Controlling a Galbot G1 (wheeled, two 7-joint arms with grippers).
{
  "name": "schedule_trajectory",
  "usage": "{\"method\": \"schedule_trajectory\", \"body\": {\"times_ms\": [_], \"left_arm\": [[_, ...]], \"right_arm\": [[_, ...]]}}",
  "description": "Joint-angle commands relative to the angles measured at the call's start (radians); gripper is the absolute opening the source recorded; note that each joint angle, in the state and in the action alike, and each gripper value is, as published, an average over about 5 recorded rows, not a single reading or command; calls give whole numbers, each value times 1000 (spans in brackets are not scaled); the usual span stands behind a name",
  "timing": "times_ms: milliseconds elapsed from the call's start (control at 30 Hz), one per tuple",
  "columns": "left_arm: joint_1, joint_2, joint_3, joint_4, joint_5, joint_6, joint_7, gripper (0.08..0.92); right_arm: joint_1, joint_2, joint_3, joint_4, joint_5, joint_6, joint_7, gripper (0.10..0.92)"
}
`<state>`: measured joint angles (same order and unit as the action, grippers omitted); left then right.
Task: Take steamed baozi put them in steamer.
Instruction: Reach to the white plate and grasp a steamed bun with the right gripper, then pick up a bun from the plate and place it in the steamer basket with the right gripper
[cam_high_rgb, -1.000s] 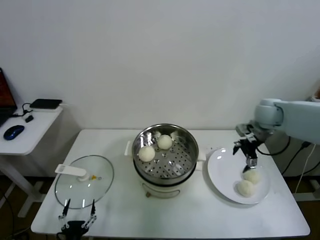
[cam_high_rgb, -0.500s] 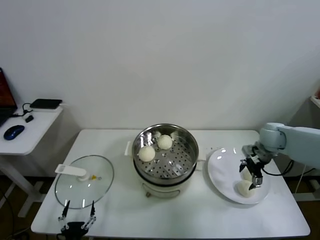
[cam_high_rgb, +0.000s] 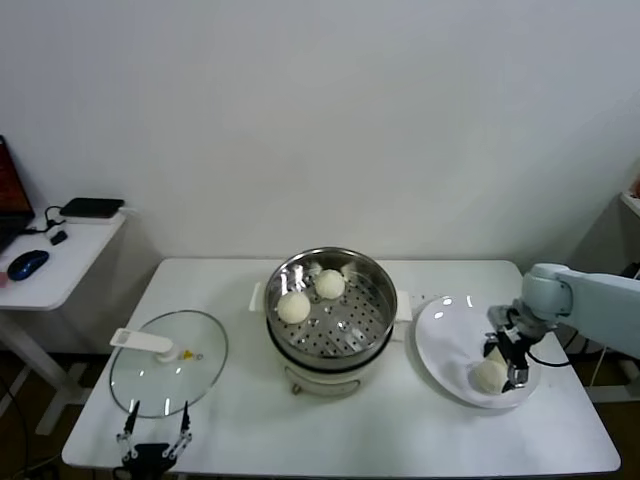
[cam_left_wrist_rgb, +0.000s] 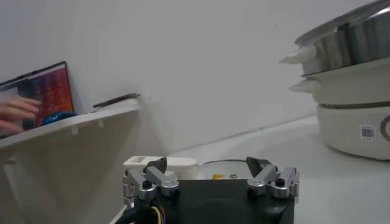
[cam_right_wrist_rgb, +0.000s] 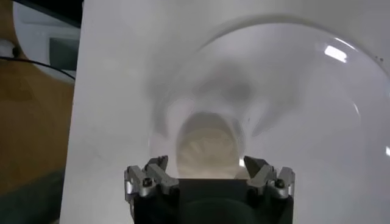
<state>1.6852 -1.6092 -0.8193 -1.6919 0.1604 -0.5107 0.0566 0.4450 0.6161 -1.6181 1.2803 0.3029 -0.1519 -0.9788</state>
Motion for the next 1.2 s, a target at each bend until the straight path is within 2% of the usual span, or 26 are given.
{"method": "schedule_trajectory", "body": {"times_ms": [33,133,367,467,700,933,1200], "left_arm": [[1,-40,-1,2,1,-2,-1,823],[0,-39,-1,4,1,-2,-1,823],[0,-37,0,3,2,-2,-1,823],[1,-36,0,-2,2,0,-1,823],[5,-32,0,-10,2,2,0,823],[12,-31,3,-16,4,-1,-1,823],[15,-33,2,-25,3,-3,-2,823]], "right_arm": [[-43,0,40,-21,-23,1,0,823],[-40,1,39,-19,-23,2,-1,805],[-33,1,34,-13,-22,2,-6,638],[-18,0,27,-3,-18,2,-7,608],[221,31,-132,59,62,33,-41,602],[543,155,-268,119,203,112,-100,602],[720,271,-199,234,261,261,-158,602]]}}
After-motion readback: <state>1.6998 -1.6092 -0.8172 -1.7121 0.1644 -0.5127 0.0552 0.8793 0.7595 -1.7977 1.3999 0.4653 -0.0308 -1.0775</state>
